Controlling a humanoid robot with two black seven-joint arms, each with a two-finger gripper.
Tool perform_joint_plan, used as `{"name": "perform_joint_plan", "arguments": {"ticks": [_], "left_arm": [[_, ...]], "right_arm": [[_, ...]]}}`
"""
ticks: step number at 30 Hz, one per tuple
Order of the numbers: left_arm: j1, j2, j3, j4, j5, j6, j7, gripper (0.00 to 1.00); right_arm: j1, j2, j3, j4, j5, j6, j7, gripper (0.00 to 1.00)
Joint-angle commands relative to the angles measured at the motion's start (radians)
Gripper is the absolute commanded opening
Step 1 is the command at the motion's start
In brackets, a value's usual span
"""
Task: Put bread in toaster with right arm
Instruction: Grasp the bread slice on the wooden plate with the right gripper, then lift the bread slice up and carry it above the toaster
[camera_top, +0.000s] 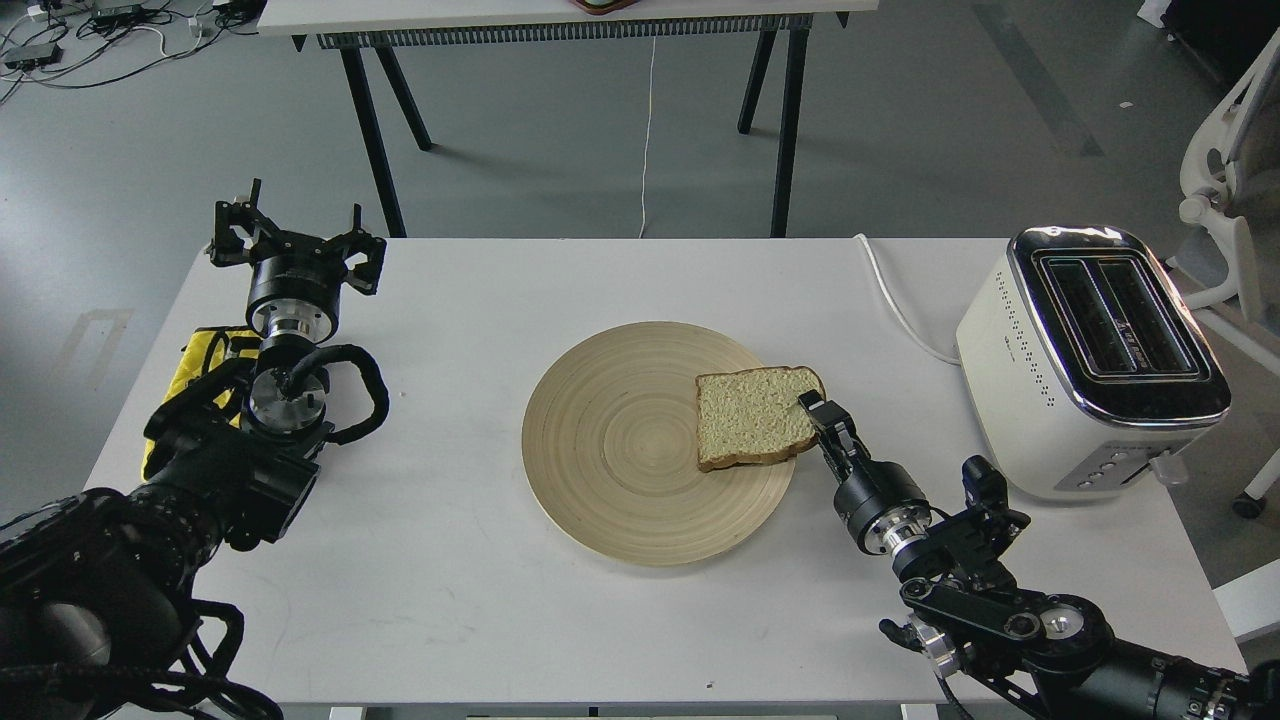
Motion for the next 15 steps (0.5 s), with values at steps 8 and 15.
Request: {"name": "perform_joint_plan", "arguments": {"ticks": [8,15], "left_arm": [[-0.001,0.000,0.000,0.000,0.000,0.000,0.000,1.00],[0.001,0.000,0.000,0.000,0.000,0.000,0.001,1.00]], "right_arm": [[0.035,-0.140,0.076,0.173,0.004,0.000,0.000,0.00],[0.167,-0.452,0.107,0.366,0.005,0.000,-0.040,0.00]]}}
